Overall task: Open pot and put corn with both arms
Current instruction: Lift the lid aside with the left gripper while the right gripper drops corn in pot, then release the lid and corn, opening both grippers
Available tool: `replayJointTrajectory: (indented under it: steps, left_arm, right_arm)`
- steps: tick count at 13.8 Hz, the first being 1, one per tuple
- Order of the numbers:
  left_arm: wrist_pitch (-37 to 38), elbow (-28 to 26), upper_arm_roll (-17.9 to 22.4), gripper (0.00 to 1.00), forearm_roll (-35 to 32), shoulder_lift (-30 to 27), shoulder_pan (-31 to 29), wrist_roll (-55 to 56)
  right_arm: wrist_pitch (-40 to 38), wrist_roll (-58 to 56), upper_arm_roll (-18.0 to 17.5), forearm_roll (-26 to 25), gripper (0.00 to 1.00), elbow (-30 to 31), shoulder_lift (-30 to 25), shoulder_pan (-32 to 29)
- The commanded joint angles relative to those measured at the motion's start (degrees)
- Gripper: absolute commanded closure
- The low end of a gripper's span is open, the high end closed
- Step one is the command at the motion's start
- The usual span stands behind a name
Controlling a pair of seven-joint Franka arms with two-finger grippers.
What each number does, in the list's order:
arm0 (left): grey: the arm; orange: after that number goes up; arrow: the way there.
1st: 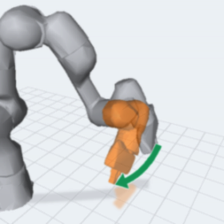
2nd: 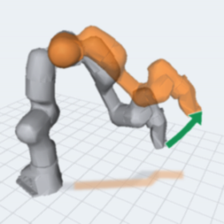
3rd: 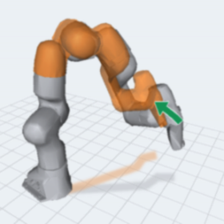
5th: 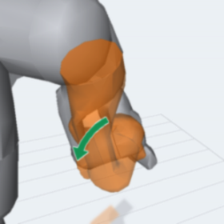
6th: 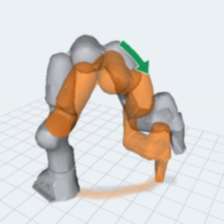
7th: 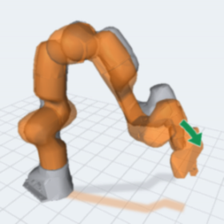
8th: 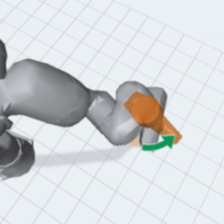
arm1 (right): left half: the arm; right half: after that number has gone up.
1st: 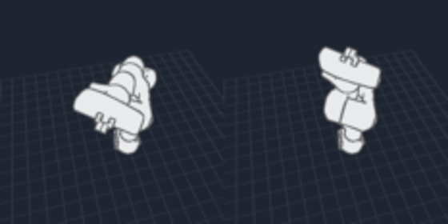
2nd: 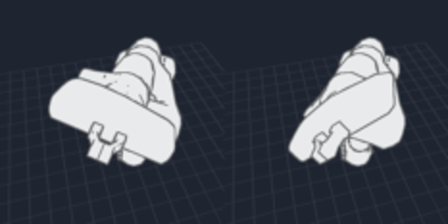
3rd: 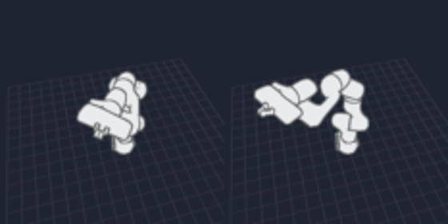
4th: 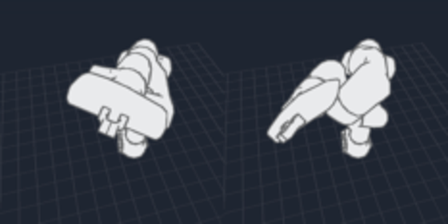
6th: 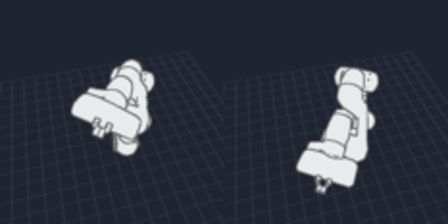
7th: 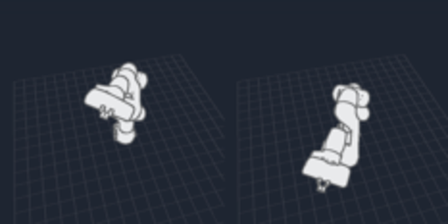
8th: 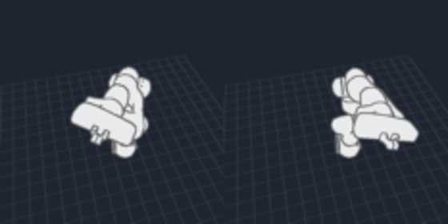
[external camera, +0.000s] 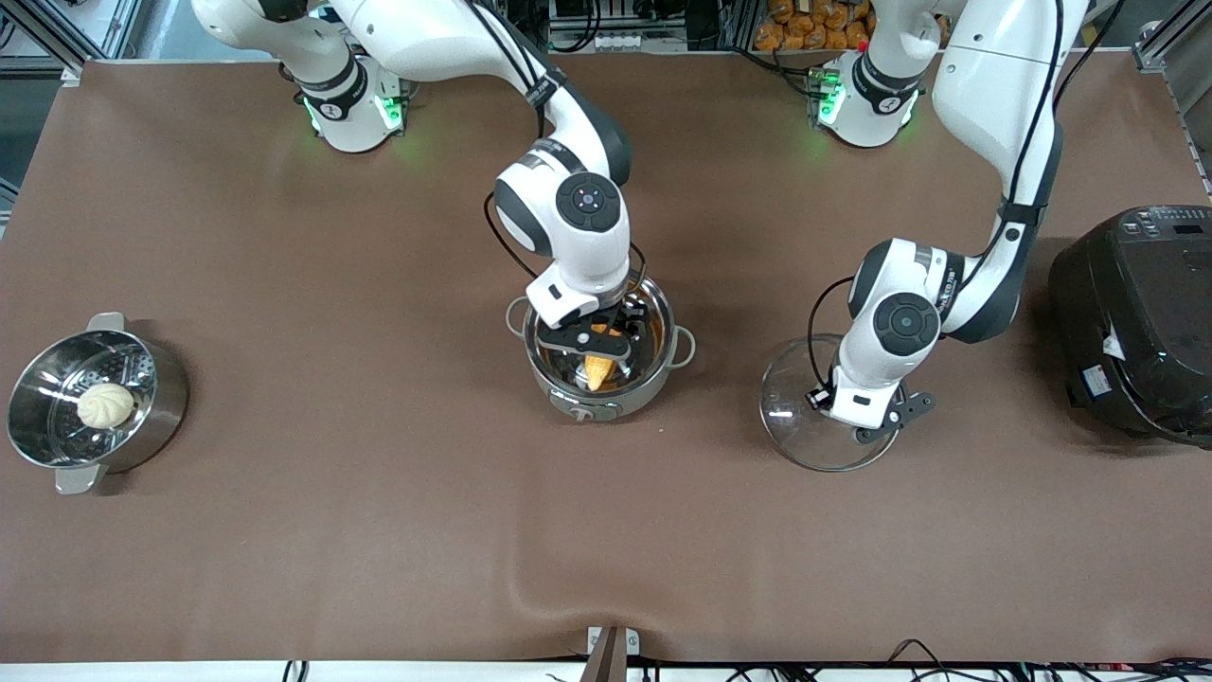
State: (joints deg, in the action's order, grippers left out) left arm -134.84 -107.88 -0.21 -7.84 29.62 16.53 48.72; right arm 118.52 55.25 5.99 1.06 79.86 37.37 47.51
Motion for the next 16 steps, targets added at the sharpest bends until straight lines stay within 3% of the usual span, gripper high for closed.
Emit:
replayJointTrajectory:
  steps: [1,3,7,10,12,16]
  left_arm:
    - [-0.34,-2.42,-0.06,0.0,-1.65,-2.89,0.17,0.32]
    - [0.36,-2.25,-0.06,0.0,-1.65,-4.29,-0.01,0.76]
    - [1.86,-1.63,0.12,0.0,-1.65,-10.7,-1.41,-3.09]
    - [6.93,-1.63,0.03,0.0,-1.04,-18.25,-3.34,-11.15]
    - [11.85,-1.37,0.03,0.0,-0.07,-22.21,-4.05,-18.19]
    - [25.46,6.52,0.12,0.0,4.24,-24.52,-8.17,-31.81]
  right_arm:
    - [-8.11,-6.0,-0.72,0.87,0.0,0.82,-7.55,-7.93]
    - [-9.1,-8.04,-0.63,5.95,0.0,1.52,-10.81,-13.04]
    - [-13.56,-33.12,-0.37,6.06,0.0,6.44,-18.28,-25.07]
    - [-18.84,-42.66,-0.19,4.83,0.0,6.36,-22.59,-31.59]
    - [-23.4,-44.08,-0.19,-0.86,0.0,6.88,-26.19,-33.44]
    - [-29.65,-48.9,-0.19,-1.85,0.0,6.88,-32.09,-36.87]
